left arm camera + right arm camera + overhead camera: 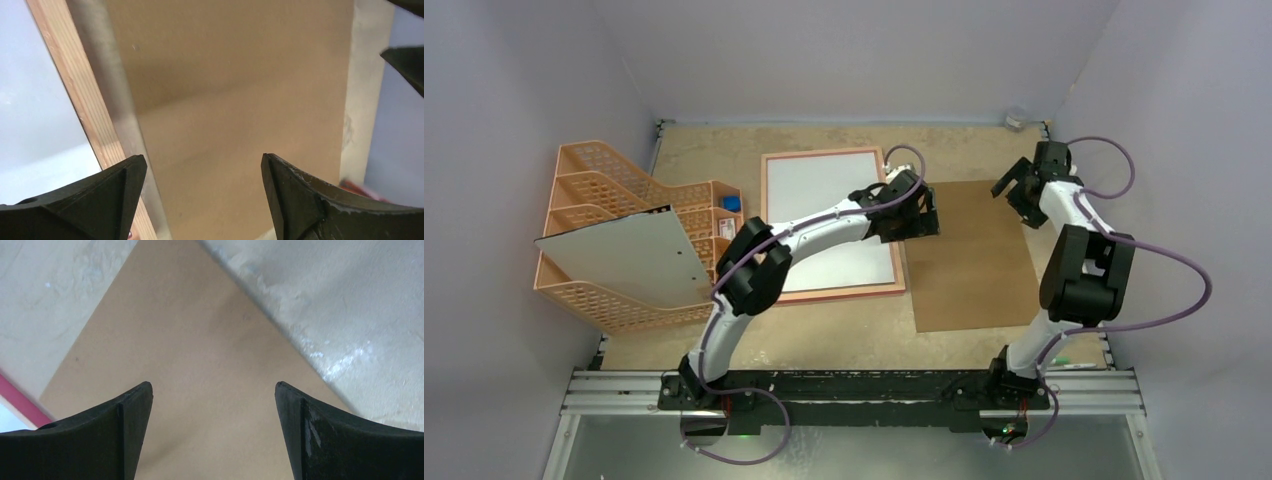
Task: Put the photo into the frame
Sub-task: Turn over the photo from the photo frame, then move the photo frame item to the center of the board.
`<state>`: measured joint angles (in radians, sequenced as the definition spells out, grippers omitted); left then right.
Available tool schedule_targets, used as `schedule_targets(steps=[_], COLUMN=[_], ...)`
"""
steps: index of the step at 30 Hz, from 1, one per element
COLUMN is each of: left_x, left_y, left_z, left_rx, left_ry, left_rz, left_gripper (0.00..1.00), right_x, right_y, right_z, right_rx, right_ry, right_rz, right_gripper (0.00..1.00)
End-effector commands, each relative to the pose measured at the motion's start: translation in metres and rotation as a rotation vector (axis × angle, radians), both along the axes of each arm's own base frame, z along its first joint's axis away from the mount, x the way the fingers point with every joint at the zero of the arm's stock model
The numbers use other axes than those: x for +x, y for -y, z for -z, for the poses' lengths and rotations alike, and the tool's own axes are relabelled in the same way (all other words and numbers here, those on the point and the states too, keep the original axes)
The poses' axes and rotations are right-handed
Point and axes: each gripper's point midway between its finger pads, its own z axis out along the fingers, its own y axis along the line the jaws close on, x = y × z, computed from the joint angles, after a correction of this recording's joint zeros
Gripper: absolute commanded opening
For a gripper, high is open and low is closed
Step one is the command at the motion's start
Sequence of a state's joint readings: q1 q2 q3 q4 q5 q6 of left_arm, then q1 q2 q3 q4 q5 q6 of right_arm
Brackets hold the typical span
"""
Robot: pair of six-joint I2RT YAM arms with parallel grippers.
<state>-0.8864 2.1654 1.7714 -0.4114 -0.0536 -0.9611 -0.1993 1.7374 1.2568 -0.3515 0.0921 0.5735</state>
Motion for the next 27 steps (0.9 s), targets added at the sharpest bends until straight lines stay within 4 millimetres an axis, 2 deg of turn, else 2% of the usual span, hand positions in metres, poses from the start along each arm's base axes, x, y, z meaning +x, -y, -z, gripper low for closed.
schedule_targets(steps=[1,5,8,14,20,27], left_x=[0.035,0.037,0.04,0.05,0.04,0.032], left_y=[-0.005,0.0,-0.005,-0.016,-0.011,-0.003], left_z=[-0.008,0.022,0.042,0.053,0.074,0.077], left_rx=[0.076,0.124,0.155,0.193,0.18,0.123], left_ry=[0.054,0.003,-0.033,-0.009,-0.075,-0.112], left_rz=[-0.135,-0.122,-0.125,-0.159,-0.151,-0.137], left_gripper=[0.89,0.9,0.9,0.9,0.9,0.9], right_x=[0.01,0.011,0.013,0.016,0.019,0.019], right_y=[0.007,0.009,0.009,0.019,0.021,0.025], right_z=[0.007,0.01,0.005,0.0,-0.003,0.013], right_rx=[0.042,0.06,0.078,0.045,0.053,0.081], right_ry=[0.015,0.054,0.072,0.088,0.116,0.099], right_rz=[-0.011,-0.003,-0.012,-0.014,-0.073,-0.132], right_gripper=[0.93,0.93,0.93,0.94,0.95,0.95])
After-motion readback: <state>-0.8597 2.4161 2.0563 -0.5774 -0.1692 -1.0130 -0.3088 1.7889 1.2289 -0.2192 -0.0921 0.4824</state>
